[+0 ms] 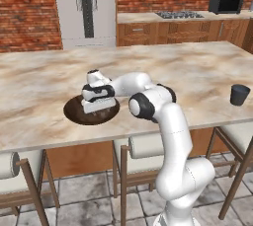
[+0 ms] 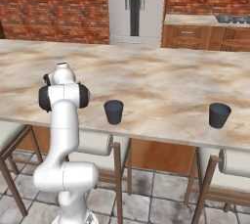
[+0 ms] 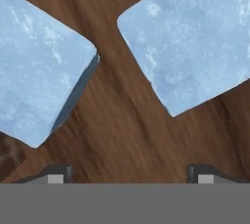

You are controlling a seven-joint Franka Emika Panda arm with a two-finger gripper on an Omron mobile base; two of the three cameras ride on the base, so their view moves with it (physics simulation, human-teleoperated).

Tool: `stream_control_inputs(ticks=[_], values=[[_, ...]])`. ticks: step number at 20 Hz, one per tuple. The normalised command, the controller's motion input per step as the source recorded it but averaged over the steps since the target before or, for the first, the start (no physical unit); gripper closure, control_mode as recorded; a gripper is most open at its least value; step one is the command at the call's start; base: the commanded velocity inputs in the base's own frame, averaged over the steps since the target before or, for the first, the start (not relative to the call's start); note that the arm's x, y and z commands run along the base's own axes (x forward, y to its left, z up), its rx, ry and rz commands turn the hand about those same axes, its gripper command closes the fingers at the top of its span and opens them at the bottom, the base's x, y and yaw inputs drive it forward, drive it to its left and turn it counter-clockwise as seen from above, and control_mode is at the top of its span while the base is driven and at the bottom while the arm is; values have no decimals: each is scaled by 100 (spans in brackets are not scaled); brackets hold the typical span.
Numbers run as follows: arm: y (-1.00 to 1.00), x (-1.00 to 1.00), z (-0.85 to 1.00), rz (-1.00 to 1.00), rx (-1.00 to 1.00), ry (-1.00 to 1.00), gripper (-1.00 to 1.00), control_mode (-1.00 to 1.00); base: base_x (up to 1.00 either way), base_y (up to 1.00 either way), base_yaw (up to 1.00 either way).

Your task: There are four ice cubes in the ice bowl. Place two ice cubes in each glass of water.

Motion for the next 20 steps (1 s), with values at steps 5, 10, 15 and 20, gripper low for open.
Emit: stream_control_inputs(ticks=[5,10,15,20], values=[[0,-52,-55,-3,-1,2,-100,-100,0,0,0],[-3,-42,-36,-1,-3,0,-100,-100,0,0,0],[0,-60,-38,0,-4,0,-100,-100,0,0,0],[-3,-14,-24,0,-2,0,-100,-100,0,0,0]])
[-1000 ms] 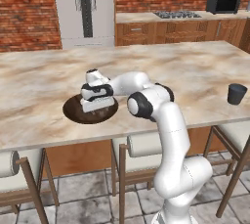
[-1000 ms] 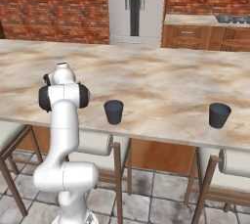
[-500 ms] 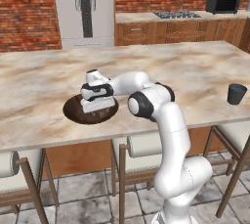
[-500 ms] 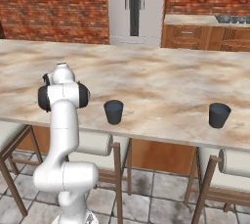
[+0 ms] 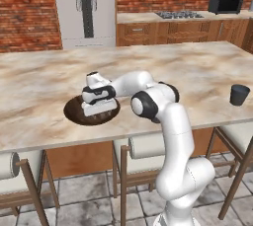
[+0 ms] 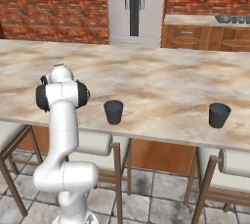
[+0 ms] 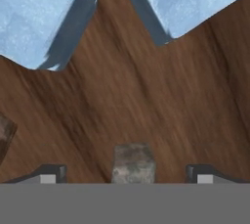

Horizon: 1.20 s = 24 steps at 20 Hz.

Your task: There are four ice cubes in the ice bowl. Place two ice cubes in each glass of water.

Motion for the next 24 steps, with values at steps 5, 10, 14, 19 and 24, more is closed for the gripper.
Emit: stream_control_inputs(ticks=[5,10,14,19,24], values=[[-7,0,-24,-1,-3,0,-100,-100,0,0,0],[-3,0,-36,-2,-3,0,-100,-100,0,0,0],[-2,0,-37,-2,-4,0,-100,-100,0,0,0],[-8,1,-40,-5,-3,0,-100,-100,0,0,0],[-18,2,-55,-9,-1,0,-100,-100,0,0,0]])
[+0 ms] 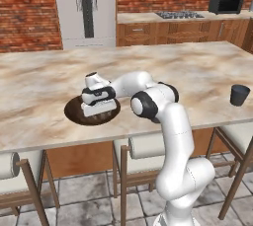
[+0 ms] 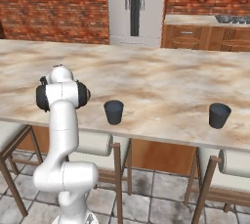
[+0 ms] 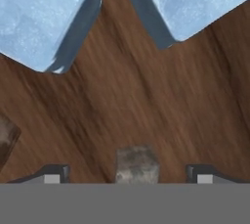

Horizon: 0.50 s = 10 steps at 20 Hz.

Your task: There are four ice cubes in the ice bowl. Place two ice cubes in each glass of water.

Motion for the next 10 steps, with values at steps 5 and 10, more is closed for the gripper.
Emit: stream_control_inputs(ticks=[5,10], values=[[-10,10,-56,-8,0,0,-100,-100,0,0,0],[-12,5,-52,-4,-1,-3,-100,-100,0,0,0]])
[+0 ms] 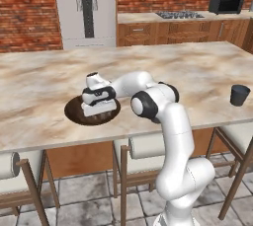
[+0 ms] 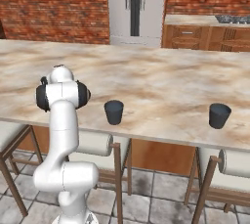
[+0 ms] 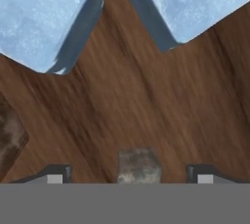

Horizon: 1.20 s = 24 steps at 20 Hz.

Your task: There are four ice cubes in the ice bowl. Place two ice cubes in each glass of water.

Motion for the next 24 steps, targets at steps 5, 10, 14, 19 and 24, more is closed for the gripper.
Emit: stream_control_inputs(ticks=[5,10,14,19,24], values=[[-7,8,-47,-1,-3,-7,-100,-100,0,0,0],[-11,19,-33,0,-2,-2,-100,-100,0,0,0],[-16,16,-35,0,-1,0,-100,-100,0,0,0],[-18,7,-43,0,0,0,100,-100,0,0,0],[-16,5,-48,0,0,0,100,-100,0,0,0]])
